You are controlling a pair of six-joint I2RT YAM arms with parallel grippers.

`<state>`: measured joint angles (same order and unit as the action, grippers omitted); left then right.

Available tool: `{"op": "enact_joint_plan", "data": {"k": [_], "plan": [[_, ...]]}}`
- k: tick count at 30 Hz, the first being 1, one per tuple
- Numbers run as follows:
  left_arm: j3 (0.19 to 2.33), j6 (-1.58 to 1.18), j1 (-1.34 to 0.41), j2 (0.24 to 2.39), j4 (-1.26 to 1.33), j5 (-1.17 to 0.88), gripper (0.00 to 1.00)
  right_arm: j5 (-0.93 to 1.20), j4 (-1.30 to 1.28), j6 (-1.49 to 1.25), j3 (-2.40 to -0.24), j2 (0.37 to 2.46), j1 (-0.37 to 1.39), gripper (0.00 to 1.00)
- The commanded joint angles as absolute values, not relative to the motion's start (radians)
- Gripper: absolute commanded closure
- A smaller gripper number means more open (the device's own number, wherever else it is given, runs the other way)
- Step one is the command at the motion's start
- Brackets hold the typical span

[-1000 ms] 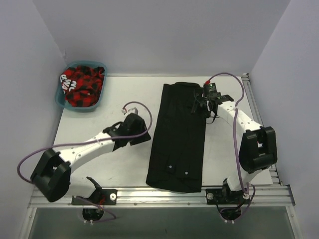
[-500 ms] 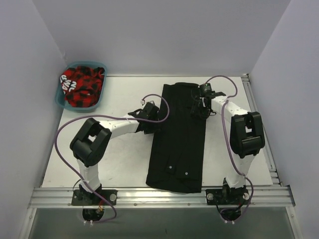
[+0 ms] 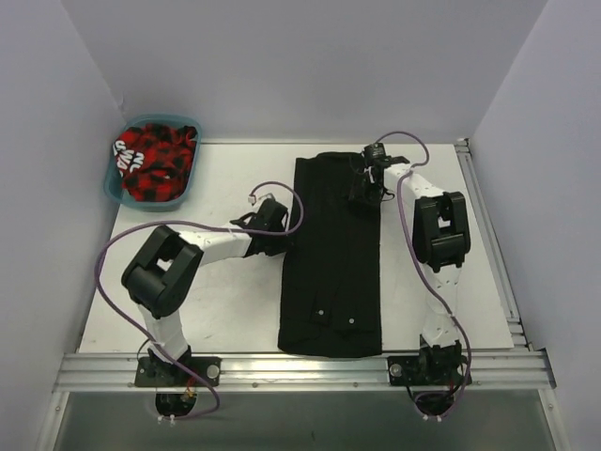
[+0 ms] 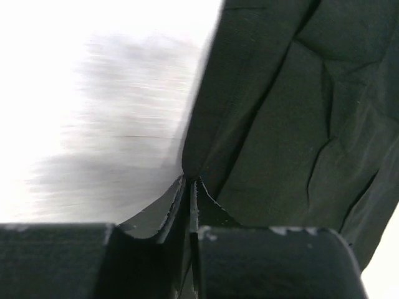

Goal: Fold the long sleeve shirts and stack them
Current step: Fold the shirt

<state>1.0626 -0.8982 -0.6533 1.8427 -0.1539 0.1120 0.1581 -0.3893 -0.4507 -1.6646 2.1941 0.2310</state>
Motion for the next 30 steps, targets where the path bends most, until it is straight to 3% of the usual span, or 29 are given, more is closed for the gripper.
{"op": "enact_joint_plan", "data": {"k": [1,5,8,12,16,24,30], "plan": [[0.956,-0.965,-0.583,1.816,-0.198,0.166,0.88,0.173,-0.462,-0.417,-1.785,2.256,0.253,0.64],[0.962,-0.936,-0.566,1.801,-0.202,0.144,0.83,0.163,-0.479,-0.414,-1.847,2.257,0.258,0.64],[0.969,-0.911,-0.566,1.766,-0.196,0.130,0.69,0.153,-0.477,-0.419,-1.803,2.165,0.256,0.63],[0.965,-0.893,-0.568,1.646,-0.219,0.109,0.39,0.152,-0.465,-0.426,-1.675,1.987,0.261,0.59],[0.940,-0.864,-0.587,1.487,-0.302,0.101,0.23,0.127,-0.459,-0.457,-1.456,1.704,0.279,0.48],[0.750,-0.896,-0.780,1.175,-0.500,0.101,0.23,0.094,-0.482,-0.580,-0.894,1.272,0.415,0.52],[0.609,-1.025,-0.919,1.127,-0.482,0.113,0.33,0.078,-0.482,-0.690,-0.735,1.146,0.609,0.63]]}}
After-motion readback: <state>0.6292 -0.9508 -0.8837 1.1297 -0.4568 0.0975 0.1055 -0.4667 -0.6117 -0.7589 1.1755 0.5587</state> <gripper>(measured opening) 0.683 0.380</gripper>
